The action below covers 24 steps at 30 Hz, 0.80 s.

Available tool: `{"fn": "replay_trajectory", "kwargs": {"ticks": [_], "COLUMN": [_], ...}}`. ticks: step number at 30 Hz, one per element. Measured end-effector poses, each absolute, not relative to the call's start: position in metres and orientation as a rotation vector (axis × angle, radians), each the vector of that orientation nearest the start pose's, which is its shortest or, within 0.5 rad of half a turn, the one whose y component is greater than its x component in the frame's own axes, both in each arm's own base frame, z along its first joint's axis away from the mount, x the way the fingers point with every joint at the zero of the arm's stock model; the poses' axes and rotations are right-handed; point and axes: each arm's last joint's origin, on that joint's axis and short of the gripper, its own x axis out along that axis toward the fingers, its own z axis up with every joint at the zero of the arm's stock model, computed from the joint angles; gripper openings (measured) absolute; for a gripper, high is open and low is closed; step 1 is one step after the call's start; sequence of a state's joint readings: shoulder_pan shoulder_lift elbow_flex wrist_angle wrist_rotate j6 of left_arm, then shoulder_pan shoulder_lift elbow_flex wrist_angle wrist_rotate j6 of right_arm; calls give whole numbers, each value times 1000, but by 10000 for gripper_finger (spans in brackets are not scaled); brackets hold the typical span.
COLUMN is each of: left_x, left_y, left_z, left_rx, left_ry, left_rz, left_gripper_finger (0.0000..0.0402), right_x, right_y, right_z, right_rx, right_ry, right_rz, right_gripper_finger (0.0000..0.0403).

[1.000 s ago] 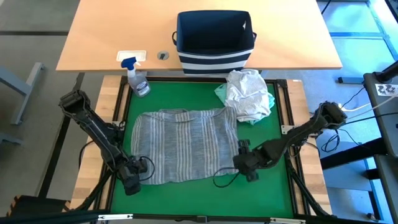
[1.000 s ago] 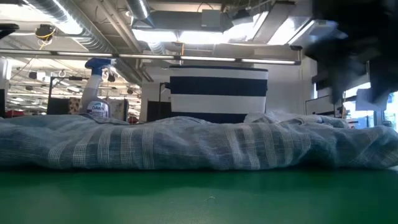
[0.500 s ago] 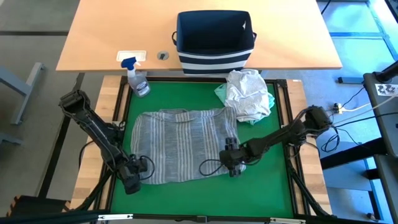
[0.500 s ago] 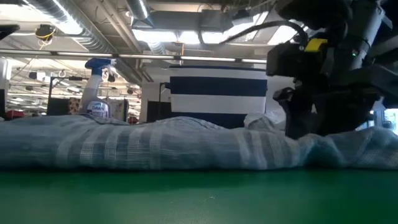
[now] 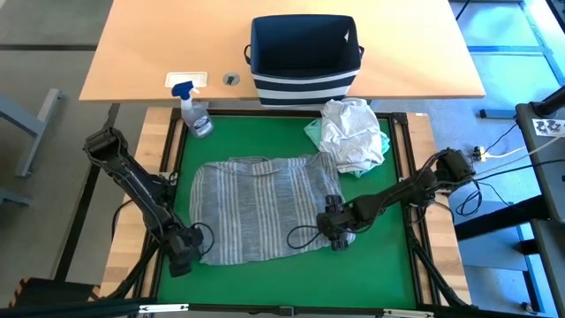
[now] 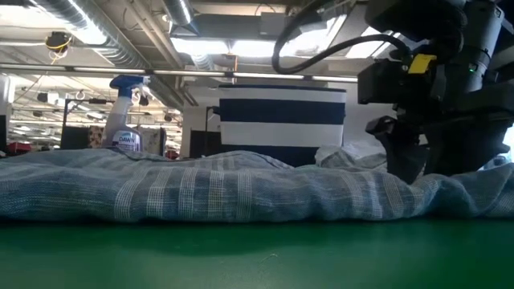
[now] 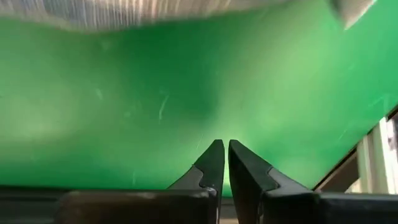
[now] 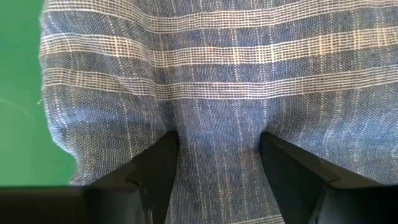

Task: Fold laundry
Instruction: Fold the blue polo shirt

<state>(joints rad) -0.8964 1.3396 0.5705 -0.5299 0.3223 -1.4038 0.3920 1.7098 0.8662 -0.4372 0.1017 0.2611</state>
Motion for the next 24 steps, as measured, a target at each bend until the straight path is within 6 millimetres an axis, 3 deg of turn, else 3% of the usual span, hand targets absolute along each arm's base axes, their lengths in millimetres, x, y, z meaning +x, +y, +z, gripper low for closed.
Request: {"fn": "replay_trajectory", "kwargs": {"ticks": [4,8,11,14,17,24], "left_x": [121,117,110,102,98,103], "left_y": [-162,-161,-163,-163,-163,-159], "left_z": [149,156,151,138,132,132], "left_rx": [-709,-691,-611,-547,-524,-472], "left_ry": [1627,1438,1339,1387,1368,1127], "left_rz": [67,159,193,220,276,334], "left_gripper_finger": [39,73,99,116,120,103], "right_x": [273,274,275,275,275,275], "right_y": [110,110,110,110,110,110], "right_z": [132,132,132,133,133,133], "right_rx": [-88,-88,-87,-86,-84,-78], "right_ry": [1251,1247,1236,1234,1233,1226], "right_rz": [83,82,80,80,79,67], "right_gripper_finger": [232,232,232,232,232,232]}}
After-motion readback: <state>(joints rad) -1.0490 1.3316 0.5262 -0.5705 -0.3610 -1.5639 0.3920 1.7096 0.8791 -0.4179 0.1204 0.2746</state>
